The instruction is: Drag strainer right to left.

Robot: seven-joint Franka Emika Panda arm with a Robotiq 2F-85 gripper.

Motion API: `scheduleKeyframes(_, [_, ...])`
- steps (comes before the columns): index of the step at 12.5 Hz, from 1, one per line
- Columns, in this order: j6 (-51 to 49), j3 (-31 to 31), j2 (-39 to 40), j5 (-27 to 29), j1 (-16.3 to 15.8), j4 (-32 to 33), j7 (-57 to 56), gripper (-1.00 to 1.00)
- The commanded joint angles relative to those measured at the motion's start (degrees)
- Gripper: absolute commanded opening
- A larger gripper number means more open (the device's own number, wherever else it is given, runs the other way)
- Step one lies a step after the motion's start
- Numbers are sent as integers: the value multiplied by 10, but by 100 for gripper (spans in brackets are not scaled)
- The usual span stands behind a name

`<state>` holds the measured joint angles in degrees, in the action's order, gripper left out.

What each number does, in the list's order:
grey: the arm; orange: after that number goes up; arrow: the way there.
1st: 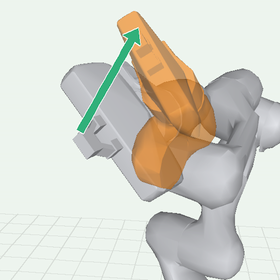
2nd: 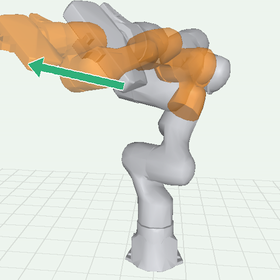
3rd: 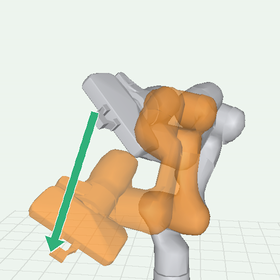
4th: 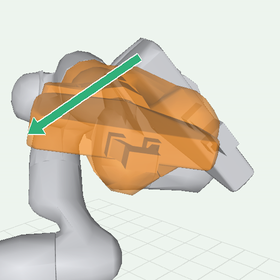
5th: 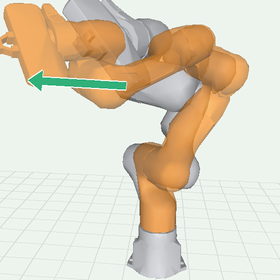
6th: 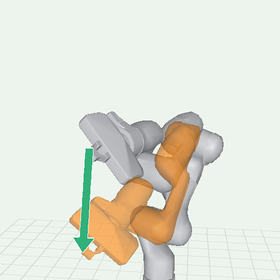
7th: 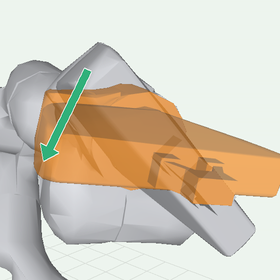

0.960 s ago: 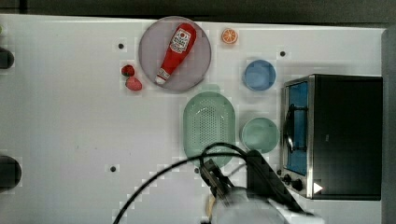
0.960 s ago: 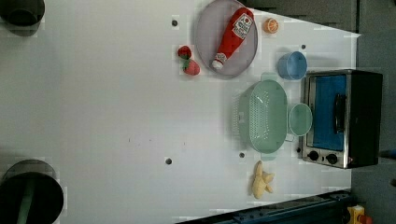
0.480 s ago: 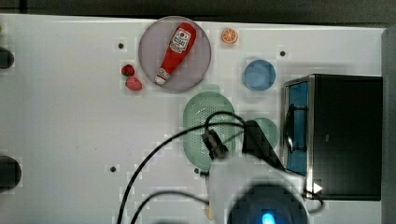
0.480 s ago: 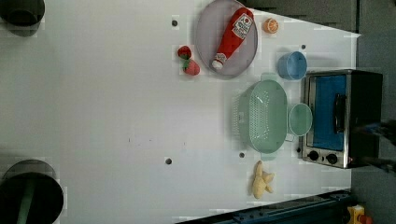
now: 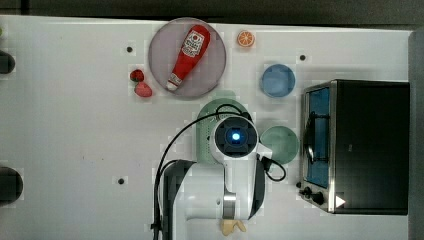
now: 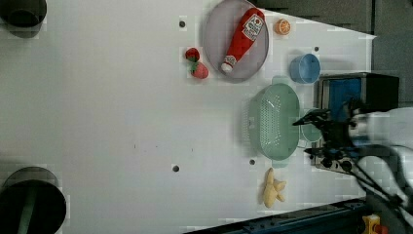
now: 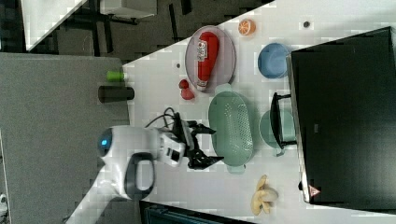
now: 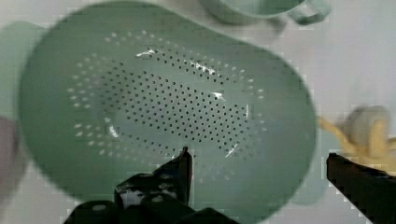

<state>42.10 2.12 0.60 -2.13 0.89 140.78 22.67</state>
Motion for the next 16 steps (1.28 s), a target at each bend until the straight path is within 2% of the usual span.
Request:
scheduleKeyframes(1, [83, -2, 24, 3, -6, 2, 52, 100])
scheduleKeyframes(5, [197, -19, 116, 6, -16, 11, 197, 100])
scheduleKeyframes(8, [275, -38, 171, 5, -27, 15, 233, 100])
scheduleKeyframes(11, [292, -42, 200, 6, -35, 13, 233, 100])
scheduleKeyframes(16, [288, -50, 204, 7, -59, 6, 248, 100])
